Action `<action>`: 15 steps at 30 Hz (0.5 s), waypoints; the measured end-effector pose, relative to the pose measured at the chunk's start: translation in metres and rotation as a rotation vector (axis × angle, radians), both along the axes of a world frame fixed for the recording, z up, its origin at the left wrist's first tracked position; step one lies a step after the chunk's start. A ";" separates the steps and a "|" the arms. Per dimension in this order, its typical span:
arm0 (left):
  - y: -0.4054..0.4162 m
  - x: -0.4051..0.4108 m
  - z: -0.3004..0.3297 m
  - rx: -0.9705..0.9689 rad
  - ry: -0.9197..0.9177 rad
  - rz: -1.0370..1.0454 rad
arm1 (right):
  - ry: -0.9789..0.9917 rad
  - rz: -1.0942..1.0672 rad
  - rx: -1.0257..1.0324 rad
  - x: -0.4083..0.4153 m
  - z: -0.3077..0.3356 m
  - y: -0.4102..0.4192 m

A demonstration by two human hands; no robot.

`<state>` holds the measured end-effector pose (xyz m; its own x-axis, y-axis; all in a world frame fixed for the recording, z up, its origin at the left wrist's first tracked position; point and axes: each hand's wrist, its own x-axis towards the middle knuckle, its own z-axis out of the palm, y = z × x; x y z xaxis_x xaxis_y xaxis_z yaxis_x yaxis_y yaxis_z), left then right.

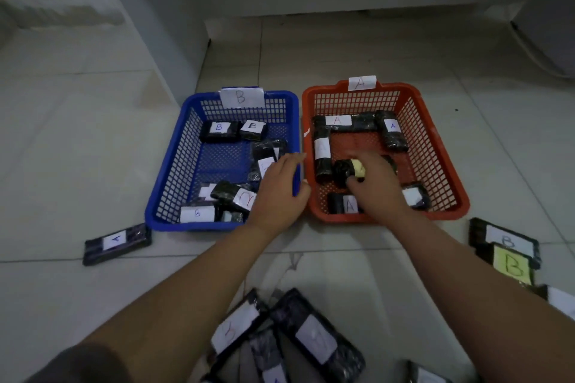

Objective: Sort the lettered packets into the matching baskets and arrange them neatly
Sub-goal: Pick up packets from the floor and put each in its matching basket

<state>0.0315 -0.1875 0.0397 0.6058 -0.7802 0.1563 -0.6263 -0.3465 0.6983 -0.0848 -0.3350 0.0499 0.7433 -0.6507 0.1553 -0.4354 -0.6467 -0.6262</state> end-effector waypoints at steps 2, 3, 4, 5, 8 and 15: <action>0.032 0.008 0.013 0.031 -0.054 -0.057 | -0.070 0.068 -0.076 0.007 0.010 0.036; 0.052 0.014 0.019 0.054 -0.113 -0.095 | -0.103 0.088 -0.095 0.012 0.016 0.053; 0.073 0.022 0.026 0.078 -0.186 -0.115 | -0.127 0.101 -0.078 0.018 0.022 0.071; 0.095 0.031 0.031 0.108 -0.248 -0.110 | -0.148 0.113 -0.024 0.025 0.027 0.089; 0.172 0.059 0.044 0.222 -0.304 -0.013 | -0.137 0.184 0.208 0.046 0.035 0.141; 0.317 0.118 0.039 0.475 -0.273 0.302 | -0.042 0.307 0.326 0.095 0.017 0.229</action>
<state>0.1495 0.1295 0.0785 0.7977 -0.6029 0.0149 -0.5864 -0.7694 0.2533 0.0104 -0.1058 0.0666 0.9069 -0.4211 0.0132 -0.2237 -0.5080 -0.8318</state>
